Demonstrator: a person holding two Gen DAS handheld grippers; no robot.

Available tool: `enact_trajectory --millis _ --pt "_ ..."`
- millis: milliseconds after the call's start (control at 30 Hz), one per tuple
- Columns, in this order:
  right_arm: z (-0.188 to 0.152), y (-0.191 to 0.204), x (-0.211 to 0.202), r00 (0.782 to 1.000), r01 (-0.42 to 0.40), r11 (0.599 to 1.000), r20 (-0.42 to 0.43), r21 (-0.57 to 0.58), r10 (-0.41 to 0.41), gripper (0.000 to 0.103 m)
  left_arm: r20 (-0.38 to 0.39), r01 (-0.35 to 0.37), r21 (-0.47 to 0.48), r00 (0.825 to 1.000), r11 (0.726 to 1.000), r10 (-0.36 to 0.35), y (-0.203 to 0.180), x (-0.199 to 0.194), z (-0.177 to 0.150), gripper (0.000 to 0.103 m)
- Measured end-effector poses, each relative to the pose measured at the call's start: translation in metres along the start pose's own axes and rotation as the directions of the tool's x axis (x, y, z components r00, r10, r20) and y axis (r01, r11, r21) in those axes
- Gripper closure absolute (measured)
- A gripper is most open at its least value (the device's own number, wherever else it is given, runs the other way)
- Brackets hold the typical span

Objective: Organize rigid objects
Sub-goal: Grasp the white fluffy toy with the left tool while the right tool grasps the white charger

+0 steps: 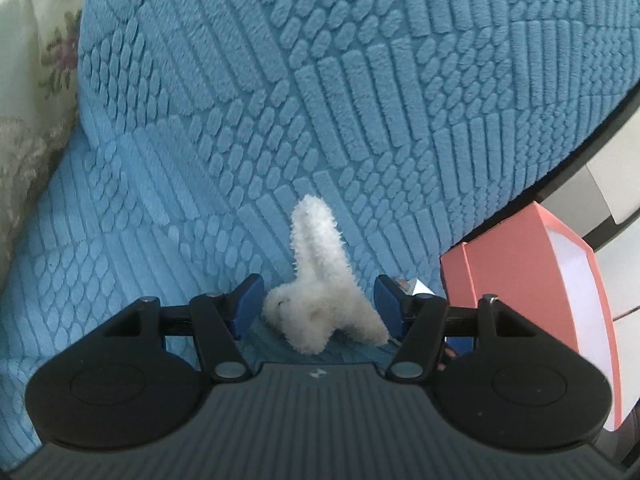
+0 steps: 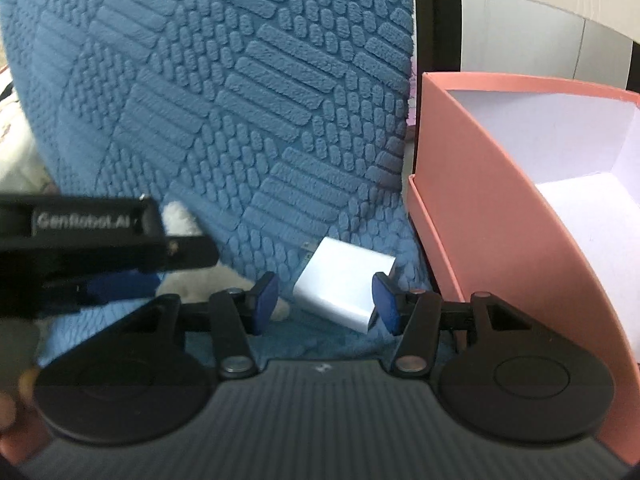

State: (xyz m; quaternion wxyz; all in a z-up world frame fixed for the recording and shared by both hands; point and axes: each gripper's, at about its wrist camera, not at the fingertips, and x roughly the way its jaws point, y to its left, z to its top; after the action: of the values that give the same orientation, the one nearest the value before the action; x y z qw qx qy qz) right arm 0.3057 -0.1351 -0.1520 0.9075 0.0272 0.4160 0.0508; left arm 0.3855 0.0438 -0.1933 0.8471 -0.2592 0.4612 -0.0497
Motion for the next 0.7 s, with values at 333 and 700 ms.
enact_trajectory --millis 333,700 --pt "0.013 -0.001 0.015 0.997 0.074 0.997 -0.008 -0.022 -0.075 0.049 -0.031 -0.021 -0.09 0.999 0.996 0.019 0.013 0.011 -0.001 0.036" --pt "0.005 0.003 0.04 0.989 0.062 0.997 -0.139 0.042 -0.055 0.041 -0.015 -0.048 -0.153 0.999 0.987 0.047 -0.005 0.032 -0.015 0.031"
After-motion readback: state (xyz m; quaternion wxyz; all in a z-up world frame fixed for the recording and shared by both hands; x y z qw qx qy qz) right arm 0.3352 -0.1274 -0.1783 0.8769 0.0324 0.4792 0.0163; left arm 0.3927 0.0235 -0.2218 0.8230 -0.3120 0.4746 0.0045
